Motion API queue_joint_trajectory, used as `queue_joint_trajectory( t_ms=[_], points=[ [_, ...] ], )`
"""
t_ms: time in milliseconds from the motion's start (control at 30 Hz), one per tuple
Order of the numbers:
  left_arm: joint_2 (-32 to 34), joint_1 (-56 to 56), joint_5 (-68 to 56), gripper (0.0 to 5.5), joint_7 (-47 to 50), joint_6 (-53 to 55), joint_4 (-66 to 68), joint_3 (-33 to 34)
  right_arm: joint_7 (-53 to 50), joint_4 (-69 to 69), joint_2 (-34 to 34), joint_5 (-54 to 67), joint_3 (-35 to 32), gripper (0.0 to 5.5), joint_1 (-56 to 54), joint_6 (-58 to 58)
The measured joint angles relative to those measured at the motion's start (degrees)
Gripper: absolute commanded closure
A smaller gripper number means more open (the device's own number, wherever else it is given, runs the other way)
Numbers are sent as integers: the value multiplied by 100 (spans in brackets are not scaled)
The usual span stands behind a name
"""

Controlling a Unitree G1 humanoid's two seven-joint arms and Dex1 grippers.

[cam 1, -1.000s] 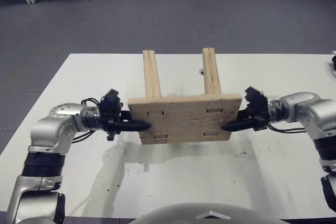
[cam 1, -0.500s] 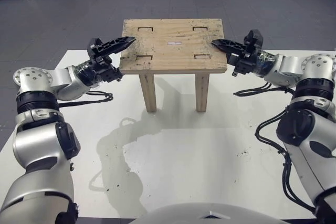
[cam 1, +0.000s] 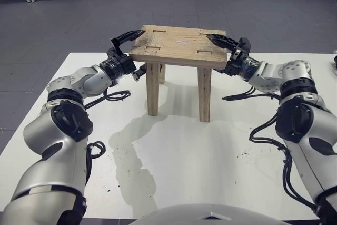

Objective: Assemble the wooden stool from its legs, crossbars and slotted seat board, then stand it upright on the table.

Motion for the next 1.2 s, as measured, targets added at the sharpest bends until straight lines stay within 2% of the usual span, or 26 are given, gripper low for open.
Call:
queue_joint_trajectory(
  t_ms=[167, 333, 467, 600, 700, 733, 800, 867, 967, 1000, 1067, 1200],
  points=[
    [107, 24, 316, 4, -570, 240, -621, 7, 87, 38, -301, 15, -205, 69, -1, -208],
    [432, 444, 1034, 4, -716, -51, -1286, -309, -1127, -14, -756, -6, -540, 69, -13, -1093],
    [413, 614, 1354, 4, -944, -964, -3108, -548, -1927, -956, -709, -1, -639, 69, -33, -1943],
    [41, 1047, 1899, 4, -1132, -2332, -5324, -1129, -2044, -2676, -269, -261, 11, 69, 181, -2706],
    [-530, 2070, 3014, 4, -725, -3702, -7189, -1819, -2453, -4421, 176, -990, 768, 69, 1144, -3600],
    [-617, 2237, 3181, 4, -645, -3877, -7430, -1916, -2537, -4650, 239, -1137, 875, 69, 1309, -3727],
    [-1132, 3392, 4357, 4, -20, -4838, -8810, -2630, -3180, -5994, 530, -2165, 1639, 69, 2482, -4450],
    [-1504, 4261, 5092, 4, 383, -5430, -9690, -3080, -3541, -6867, 668, -2840, 2174, 69, 3397, -4926],
    [-2254, 6056, 6417, 4, 1179, -6552, -11279, -3946, -4083, -8426, 823, -4089, 3359, 69, 5332, -5790],
    [-2404, 6404, 6710, 4, 1320, -6854, -11518, -4126, -4174, -8648, 945, -4261, 3595, 69, 5664, -5831],
    [-2457, 6625, 7038, 4, 1406, -7224, -11688, -4186, -4328, -8796, 994, -4386, 3635, 69, 5783, -5975],
    [-2673, 6786, 7075, 4, 1402, -7355, -11470, -4331, -4452, -8857, 1132, -4503, 3683, 69, 6116, -5960]
  ],
)
